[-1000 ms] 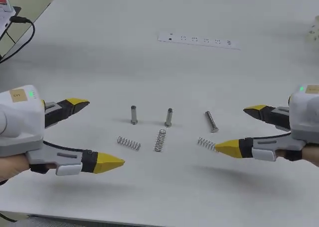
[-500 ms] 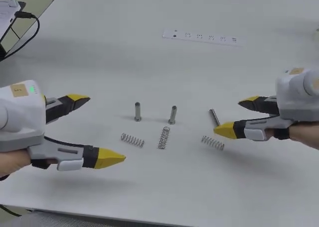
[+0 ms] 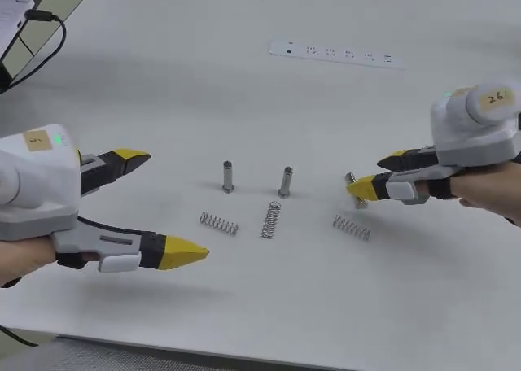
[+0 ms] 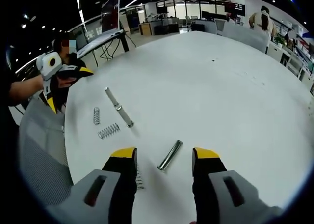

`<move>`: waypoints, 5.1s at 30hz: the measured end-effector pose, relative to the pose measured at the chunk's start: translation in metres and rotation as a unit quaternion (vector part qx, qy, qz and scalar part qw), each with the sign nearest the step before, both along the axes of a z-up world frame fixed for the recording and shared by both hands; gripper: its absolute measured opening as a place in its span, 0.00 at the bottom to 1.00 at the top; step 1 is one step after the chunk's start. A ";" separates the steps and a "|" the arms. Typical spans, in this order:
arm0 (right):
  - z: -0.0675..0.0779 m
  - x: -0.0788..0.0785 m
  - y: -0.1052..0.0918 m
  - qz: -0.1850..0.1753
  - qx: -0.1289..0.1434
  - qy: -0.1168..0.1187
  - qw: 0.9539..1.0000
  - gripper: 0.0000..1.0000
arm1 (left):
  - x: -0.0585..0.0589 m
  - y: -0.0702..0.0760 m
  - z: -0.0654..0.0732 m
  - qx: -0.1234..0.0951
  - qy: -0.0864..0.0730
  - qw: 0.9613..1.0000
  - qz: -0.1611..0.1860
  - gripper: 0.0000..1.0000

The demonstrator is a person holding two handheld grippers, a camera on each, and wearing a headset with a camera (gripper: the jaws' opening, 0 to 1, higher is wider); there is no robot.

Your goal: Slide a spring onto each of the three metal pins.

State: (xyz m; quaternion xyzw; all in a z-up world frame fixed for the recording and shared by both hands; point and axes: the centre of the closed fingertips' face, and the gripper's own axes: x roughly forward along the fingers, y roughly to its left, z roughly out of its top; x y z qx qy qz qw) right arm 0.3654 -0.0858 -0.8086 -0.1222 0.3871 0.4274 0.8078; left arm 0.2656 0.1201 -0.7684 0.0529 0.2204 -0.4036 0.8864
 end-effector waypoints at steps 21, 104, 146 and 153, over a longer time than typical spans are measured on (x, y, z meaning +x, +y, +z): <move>-0.031 0.015 0.003 -0.067 -0.027 0.085 0.994 0.18 | 0.001 0.004 -0.003 0.000 0.005 1.000 0.005 0.98; -0.005 0.001 -0.012 -0.090 0.007 -0.019 0.996 0.05 | -0.001 -0.006 -0.004 0.006 0.006 1.000 -0.005 0.96; 0.001 -0.009 -0.006 -0.061 0.032 -0.067 0.995 0.06 | 0.001 -0.006 -0.005 0.006 -0.001 1.000 0.003 0.96; 0.002 -0.010 -0.003 -0.058 0.042 -0.058 0.996 0.10 | 0.000 -0.006 -0.005 0.005 -0.001 1.000 0.004 0.96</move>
